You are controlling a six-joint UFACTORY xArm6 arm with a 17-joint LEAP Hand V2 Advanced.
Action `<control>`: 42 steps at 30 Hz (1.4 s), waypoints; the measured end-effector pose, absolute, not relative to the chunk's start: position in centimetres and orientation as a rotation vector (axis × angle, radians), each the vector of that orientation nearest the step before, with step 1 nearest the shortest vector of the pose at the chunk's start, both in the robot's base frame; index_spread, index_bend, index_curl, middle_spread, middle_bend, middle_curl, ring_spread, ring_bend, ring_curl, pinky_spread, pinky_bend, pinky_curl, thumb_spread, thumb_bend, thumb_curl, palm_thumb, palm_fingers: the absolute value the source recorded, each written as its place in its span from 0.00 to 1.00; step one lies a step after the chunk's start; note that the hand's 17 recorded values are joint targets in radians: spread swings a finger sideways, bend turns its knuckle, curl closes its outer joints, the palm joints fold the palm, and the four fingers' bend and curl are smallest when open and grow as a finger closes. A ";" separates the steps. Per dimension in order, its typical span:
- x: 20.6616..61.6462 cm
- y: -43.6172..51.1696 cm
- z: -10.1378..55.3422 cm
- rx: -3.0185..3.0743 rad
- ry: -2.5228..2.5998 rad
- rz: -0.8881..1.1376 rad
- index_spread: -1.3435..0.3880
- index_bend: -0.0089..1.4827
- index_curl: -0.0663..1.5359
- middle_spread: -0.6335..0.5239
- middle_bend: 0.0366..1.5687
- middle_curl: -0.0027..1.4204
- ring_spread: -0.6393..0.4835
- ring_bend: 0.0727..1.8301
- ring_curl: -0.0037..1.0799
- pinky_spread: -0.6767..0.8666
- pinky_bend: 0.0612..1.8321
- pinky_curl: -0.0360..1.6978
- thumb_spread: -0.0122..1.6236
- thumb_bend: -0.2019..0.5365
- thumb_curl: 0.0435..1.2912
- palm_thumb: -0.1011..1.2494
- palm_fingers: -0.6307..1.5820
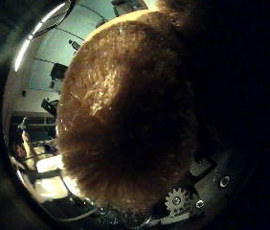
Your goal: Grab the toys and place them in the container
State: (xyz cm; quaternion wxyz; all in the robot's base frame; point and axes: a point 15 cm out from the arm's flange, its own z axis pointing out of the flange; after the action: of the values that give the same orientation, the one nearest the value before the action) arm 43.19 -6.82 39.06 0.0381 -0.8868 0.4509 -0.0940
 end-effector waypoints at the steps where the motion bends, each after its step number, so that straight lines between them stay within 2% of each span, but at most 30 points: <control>1: 43.6 -5.2 39.9 -2.722 1.364 -0.293 0.57 0.68 0.70 0.32 0.76 0.77 0.35 0.77 0.77 0.27 0.62 0.63 0.72 0.26 0.29 0.81 0.70; 7: 45.3 4.5 43.1 -2.735 1.245 -0.286 0.57 0.68 0.70 0.31 0.75 0.78 0.35 0.77 0.77 0.26 0.62 0.65 0.74 0.26 0.28 0.79 0.70; 15: 46.0 16.3 43.6 -2.754 1.104 -0.234 0.57 0.68 0.70 0.31 0.74 0.79 0.34 0.76 0.78 0.26 0.61 0.66 0.76 0.26 0.27 0.79 0.70; 32: 45.5 35.3 40.1 -2.767 0.856 -0.183 0.56 0.66 0.71 0.30 0.73 0.80 0.34 0.75 0.80 0.25 0.60 0.68 0.79 0.25 0.25 0.78 0.70; 35: 45.5 37.6 38.6 -2.755 0.860 -0.174 0.56 0.60 0.69 0.30 0.70 0.78 0.34 0.73 0.76 0.24 0.58 0.65 0.80 0.24 0.22 0.72 0.69; 39: 45.5 38.2 37.0 -2.768 0.874 -0.140 0.55 0.36 0.62 0.30 0.63 0.69 0.33 0.66 0.68 0.19 0.51 0.58 0.79 0.24 0.20 0.64 0.56; 41: 45.4 38.4 36.6 -2.772 0.877 -0.123 0.53 0.23 0.55 0.31 0.55 0.63 0.33 0.65 0.64 0.20 0.47 0.56 0.78 0.24 0.19 0.62 0.47; 42: 45.4 38.4 36.5 -2.772 0.876 -0.123 0.52 0.22 0.54 0.31 0.54 0.62 0.34 0.63 0.63 0.21 0.45 0.56 0.77 0.24 0.19 0.60 0.46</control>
State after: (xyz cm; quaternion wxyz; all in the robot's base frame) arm 45.38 38.42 36.53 0.1156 -0.9463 0.2989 -0.0420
